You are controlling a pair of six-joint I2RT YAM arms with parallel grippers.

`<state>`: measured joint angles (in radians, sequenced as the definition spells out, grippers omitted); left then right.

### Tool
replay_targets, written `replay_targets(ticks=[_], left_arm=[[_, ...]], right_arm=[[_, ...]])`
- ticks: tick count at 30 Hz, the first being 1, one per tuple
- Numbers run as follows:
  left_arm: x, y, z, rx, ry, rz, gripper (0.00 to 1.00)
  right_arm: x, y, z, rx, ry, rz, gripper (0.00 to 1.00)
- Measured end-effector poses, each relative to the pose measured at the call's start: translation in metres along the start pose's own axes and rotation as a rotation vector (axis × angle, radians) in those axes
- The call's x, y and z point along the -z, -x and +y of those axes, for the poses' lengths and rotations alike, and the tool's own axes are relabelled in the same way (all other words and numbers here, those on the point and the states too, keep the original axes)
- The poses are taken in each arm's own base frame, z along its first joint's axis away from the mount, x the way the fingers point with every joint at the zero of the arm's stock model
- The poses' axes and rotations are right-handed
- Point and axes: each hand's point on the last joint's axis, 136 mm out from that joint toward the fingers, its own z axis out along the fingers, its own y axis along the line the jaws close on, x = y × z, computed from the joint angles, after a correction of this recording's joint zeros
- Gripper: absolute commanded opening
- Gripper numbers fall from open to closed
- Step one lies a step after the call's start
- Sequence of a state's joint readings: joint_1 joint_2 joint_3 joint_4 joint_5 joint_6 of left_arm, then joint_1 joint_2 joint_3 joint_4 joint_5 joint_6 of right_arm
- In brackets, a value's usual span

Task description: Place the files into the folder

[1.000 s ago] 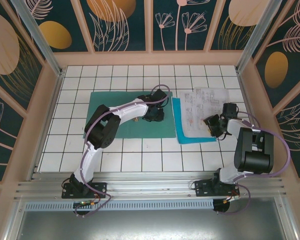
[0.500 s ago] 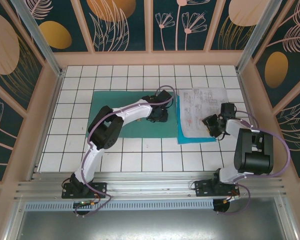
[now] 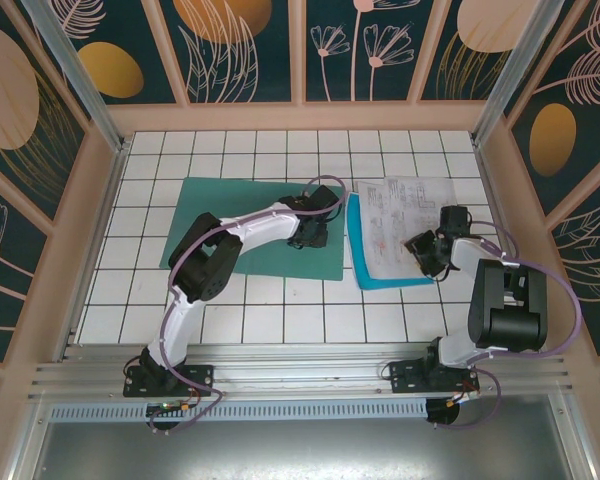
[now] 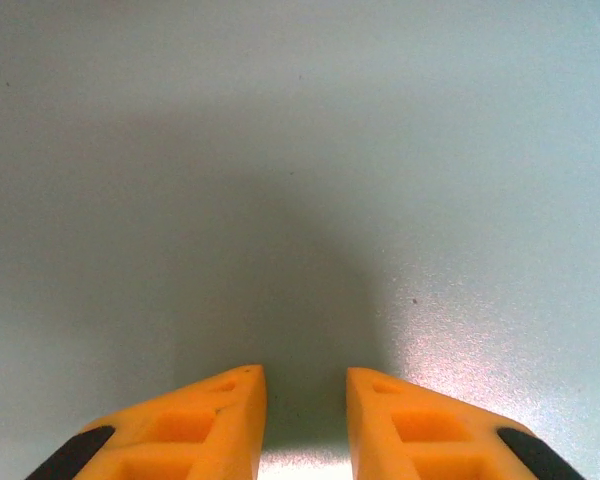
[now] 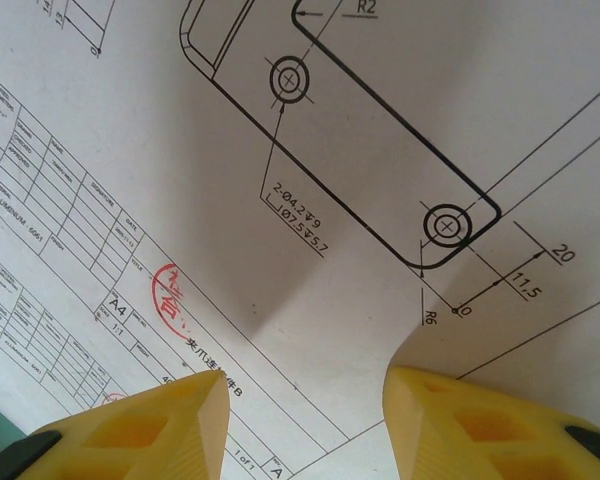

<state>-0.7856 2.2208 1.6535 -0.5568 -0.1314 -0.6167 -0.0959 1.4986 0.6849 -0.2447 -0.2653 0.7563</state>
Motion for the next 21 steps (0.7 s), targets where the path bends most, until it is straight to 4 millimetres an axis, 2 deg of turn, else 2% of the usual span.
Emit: replay_targets(ticks=[11,21], left_arm=[[0.002,-0.007,-0.004,-0.028,-0.02,-0.025,0.24],[0.009,-0.032,-0.038,-0.096,-0.068,-0.014,0.26]], right_arm=[[-0.001,-0.002,0.002,0.008,0.001,0.004,0.48],[0.0,-0.003,0.004,0.015,0.006,0.004,0.52]])
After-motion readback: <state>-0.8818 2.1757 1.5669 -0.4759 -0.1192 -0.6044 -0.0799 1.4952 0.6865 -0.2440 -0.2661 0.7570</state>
